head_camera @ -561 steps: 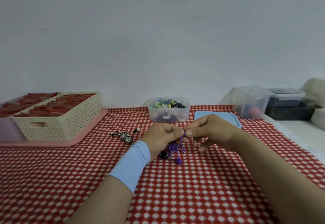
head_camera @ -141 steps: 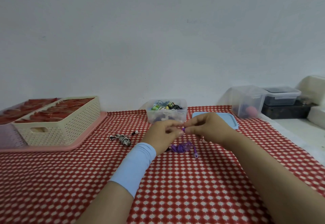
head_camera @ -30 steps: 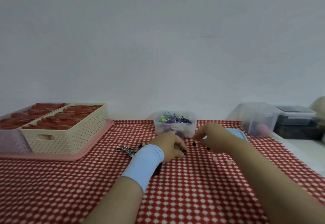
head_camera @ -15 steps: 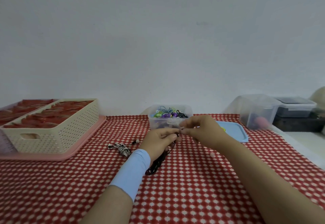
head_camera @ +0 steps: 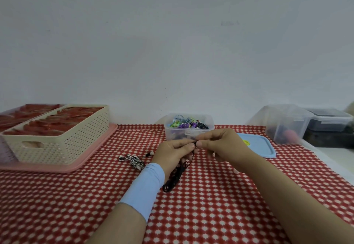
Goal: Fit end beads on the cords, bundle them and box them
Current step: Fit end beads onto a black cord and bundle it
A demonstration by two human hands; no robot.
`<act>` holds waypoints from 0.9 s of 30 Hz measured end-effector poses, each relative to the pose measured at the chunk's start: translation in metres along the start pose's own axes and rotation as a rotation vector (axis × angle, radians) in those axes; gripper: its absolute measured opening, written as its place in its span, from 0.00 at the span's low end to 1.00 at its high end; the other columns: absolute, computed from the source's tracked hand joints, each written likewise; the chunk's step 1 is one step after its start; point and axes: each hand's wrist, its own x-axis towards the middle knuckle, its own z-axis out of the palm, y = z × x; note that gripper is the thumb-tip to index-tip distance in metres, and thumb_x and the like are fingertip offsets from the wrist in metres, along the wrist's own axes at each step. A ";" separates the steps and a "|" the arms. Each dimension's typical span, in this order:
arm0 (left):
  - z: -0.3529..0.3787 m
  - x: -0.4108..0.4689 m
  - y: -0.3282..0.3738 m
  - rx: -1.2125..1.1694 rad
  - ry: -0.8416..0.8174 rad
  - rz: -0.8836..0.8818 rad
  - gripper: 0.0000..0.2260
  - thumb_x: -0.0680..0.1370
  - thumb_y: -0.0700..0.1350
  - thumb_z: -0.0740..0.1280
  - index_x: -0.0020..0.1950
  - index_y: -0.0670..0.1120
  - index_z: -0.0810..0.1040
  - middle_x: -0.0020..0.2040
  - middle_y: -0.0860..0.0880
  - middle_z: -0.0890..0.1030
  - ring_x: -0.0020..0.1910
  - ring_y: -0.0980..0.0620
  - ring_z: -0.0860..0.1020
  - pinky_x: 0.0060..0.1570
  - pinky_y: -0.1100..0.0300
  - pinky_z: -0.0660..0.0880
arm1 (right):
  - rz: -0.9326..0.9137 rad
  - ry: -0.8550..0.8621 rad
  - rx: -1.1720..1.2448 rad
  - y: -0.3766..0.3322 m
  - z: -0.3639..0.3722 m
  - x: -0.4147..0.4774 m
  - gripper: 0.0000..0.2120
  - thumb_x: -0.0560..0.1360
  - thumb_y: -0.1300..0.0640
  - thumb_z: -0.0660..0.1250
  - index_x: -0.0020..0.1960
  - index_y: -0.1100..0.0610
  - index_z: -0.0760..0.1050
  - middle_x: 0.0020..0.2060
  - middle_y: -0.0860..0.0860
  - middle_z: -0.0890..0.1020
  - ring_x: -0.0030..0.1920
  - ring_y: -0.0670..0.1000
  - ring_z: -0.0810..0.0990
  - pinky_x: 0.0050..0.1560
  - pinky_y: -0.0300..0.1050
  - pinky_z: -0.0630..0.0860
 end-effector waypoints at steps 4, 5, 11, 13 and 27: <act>-0.002 -0.001 -0.002 -0.036 0.013 -0.006 0.06 0.77 0.41 0.70 0.49 0.49 0.86 0.42 0.48 0.86 0.35 0.57 0.79 0.41 0.64 0.77 | 0.005 -0.069 -0.007 0.002 -0.003 0.000 0.07 0.79 0.62 0.70 0.52 0.58 0.87 0.42 0.54 0.88 0.28 0.48 0.78 0.24 0.37 0.67; -0.002 -0.001 -0.002 -0.030 0.017 -0.009 0.06 0.77 0.40 0.71 0.50 0.48 0.86 0.41 0.49 0.86 0.34 0.58 0.79 0.42 0.65 0.77 | 0.008 -0.068 -0.026 0.003 -0.003 0.000 0.07 0.78 0.62 0.70 0.53 0.58 0.86 0.43 0.55 0.88 0.28 0.49 0.78 0.24 0.37 0.68; -0.003 0.002 -0.005 -0.005 0.040 -0.044 0.06 0.75 0.44 0.73 0.50 0.51 0.86 0.37 0.49 0.85 0.35 0.56 0.78 0.48 0.62 0.77 | 0.023 -0.065 -0.029 0.003 -0.005 0.000 0.05 0.76 0.61 0.74 0.50 0.57 0.87 0.40 0.54 0.88 0.29 0.50 0.79 0.24 0.36 0.68; -0.004 0.002 -0.005 0.005 0.026 -0.045 0.07 0.76 0.44 0.72 0.52 0.50 0.86 0.36 0.50 0.84 0.35 0.56 0.77 0.48 0.63 0.77 | 0.022 -0.072 -0.031 0.003 -0.004 0.000 0.05 0.75 0.60 0.74 0.49 0.57 0.87 0.39 0.55 0.87 0.29 0.50 0.79 0.24 0.36 0.68; -0.007 -0.004 -0.006 0.096 -0.002 0.044 0.07 0.76 0.42 0.72 0.52 0.50 0.86 0.39 0.50 0.86 0.37 0.59 0.81 0.46 0.68 0.76 | 0.055 -0.085 -0.049 0.001 0.000 -0.002 0.03 0.73 0.61 0.76 0.46 0.58 0.88 0.37 0.55 0.87 0.28 0.48 0.78 0.24 0.37 0.68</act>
